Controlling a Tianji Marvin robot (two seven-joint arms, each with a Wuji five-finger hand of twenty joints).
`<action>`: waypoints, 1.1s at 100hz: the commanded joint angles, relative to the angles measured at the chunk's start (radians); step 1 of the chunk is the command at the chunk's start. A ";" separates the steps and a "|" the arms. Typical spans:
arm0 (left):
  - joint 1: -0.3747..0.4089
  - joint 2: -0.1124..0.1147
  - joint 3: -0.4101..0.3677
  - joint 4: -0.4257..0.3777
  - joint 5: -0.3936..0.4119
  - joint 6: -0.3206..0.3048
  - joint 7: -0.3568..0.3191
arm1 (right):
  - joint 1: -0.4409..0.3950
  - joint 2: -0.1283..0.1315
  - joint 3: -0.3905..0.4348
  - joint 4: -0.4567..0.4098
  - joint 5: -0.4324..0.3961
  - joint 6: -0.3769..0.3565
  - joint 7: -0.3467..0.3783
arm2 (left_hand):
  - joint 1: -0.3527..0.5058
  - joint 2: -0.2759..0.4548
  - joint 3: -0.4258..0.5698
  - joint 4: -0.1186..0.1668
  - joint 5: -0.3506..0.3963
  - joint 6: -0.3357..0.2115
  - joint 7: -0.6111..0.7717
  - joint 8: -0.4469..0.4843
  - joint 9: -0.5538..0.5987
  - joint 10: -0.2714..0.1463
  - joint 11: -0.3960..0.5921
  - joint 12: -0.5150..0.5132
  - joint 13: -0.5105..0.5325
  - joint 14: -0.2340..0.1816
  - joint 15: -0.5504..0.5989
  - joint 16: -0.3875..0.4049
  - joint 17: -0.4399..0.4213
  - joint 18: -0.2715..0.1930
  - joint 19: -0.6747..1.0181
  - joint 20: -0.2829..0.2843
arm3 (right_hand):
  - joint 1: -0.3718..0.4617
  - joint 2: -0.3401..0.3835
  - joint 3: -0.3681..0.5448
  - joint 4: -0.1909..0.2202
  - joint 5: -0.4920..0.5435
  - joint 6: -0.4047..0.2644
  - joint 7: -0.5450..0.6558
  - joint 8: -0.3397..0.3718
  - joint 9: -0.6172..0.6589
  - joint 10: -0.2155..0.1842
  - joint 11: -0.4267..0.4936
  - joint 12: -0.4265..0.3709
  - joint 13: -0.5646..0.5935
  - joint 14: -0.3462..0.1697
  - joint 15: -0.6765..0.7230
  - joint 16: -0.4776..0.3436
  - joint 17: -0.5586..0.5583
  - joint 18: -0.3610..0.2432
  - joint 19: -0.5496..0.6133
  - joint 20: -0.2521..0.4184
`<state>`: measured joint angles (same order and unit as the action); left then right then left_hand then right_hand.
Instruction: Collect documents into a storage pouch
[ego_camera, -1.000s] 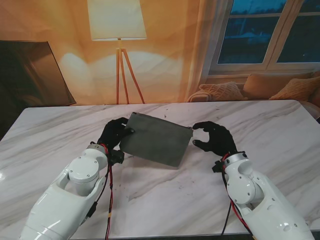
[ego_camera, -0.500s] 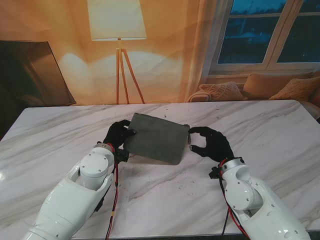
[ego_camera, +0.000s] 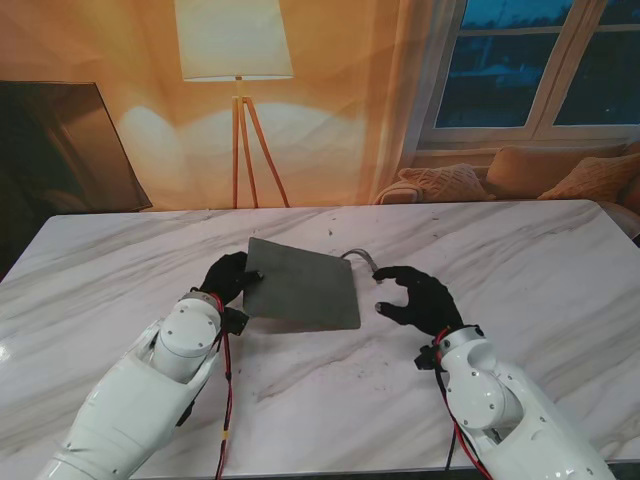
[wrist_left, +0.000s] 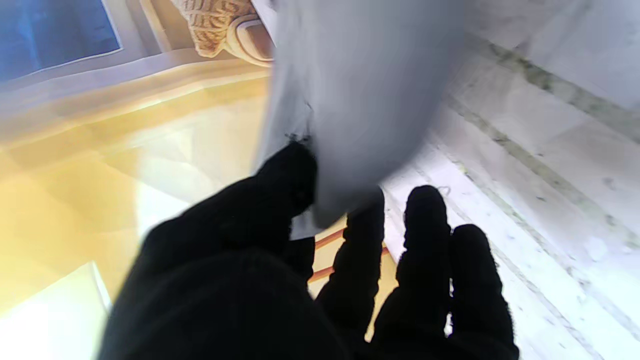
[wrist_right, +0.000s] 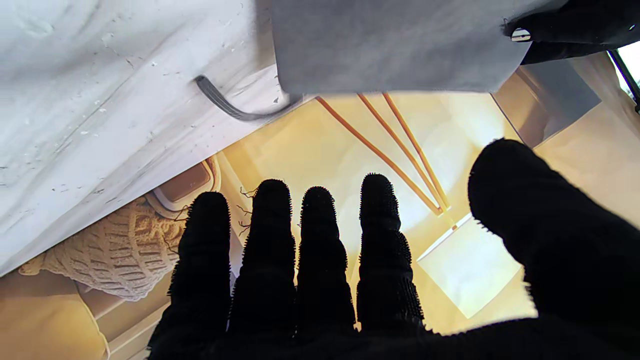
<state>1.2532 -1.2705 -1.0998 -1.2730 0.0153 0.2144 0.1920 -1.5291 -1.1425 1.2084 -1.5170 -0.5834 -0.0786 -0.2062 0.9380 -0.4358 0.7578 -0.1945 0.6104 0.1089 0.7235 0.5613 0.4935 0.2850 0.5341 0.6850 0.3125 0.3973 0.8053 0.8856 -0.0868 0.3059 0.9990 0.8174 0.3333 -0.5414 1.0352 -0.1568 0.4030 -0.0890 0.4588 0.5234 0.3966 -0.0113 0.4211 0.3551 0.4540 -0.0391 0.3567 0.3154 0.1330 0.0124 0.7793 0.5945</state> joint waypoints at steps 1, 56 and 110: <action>0.008 0.013 -0.004 0.000 0.005 0.021 -0.039 | -0.007 -0.001 -0.003 -0.001 0.004 0.010 0.019 | -0.059 0.008 0.040 0.037 -0.040 -0.017 -0.069 -0.017 -0.084 -0.041 -0.046 -0.067 -0.070 -0.030 -0.072 -0.037 -0.008 -0.058 -0.065 -0.014 | -0.027 0.009 -0.014 0.032 -0.032 -0.012 -0.014 0.001 -0.051 -0.021 -0.011 -0.004 -0.051 -0.028 -0.014 -0.014 -0.018 -0.044 -0.020 0.010; 0.041 0.127 -0.012 -0.070 0.369 0.112 -0.253 | 0.001 0.004 -0.025 0.000 0.018 0.009 0.057 | -0.281 0.108 -0.141 0.143 -0.294 0.136 -0.575 -0.219 -0.348 -0.106 -0.395 -0.285 -0.290 -0.202 -0.714 -0.335 0.015 -0.108 -0.945 -0.298 | -0.026 0.013 -0.025 0.033 -0.046 -0.002 -0.017 0.002 -0.077 -0.025 -0.007 -0.005 -0.073 -0.033 -0.020 -0.018 -0.025 -0.055 -0.047 0.024; 0.232 0.142 -0.099 -0.263 0.518 -0.016 -0.167 | 0.002 0.001 -0.027 0.004 0.021 0.004 0.044 | -0.269 0.132 -0.128 0.168 -0.309 0.006 -0.554 -0.178 -0.314 -0.124 -0.312 -0.278 -0.278 -0.204 -0.736 -0.360 0.008 -0.099 -0.918 -0.393 | -0.020 0.028 0.003 0.035 -0.086 -0.119 -0.043 -0.007 -0.064 -0.094 -0.020 -0.017 -0.077 -0.037 -0.023 -0.021 -0.029 -0.058 -0.074 0.039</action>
<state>1.4599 -1.1258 -1.2039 -1.5062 0.5312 0.2195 0.0278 -1.5271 -1.1383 1.1846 -1.5165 -0.5620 -0.0763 -0.1664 0.6944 -0.3215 0.6060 -0.0659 0.2995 0.1628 0.1536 0.3698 0.1885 0.1958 0.2004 0.4103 0.0570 0.2154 0.0859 0.5457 -0.0699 0.2202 0.0764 0.4191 0.3333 -0.5213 1.0190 -0.1568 0.3626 -0.1460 0.4294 0.5247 0.3481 -0.0618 0.4203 0.3499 0.4136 -0.0474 0.3540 0.3046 0.1209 -0.0029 0.7280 0.6137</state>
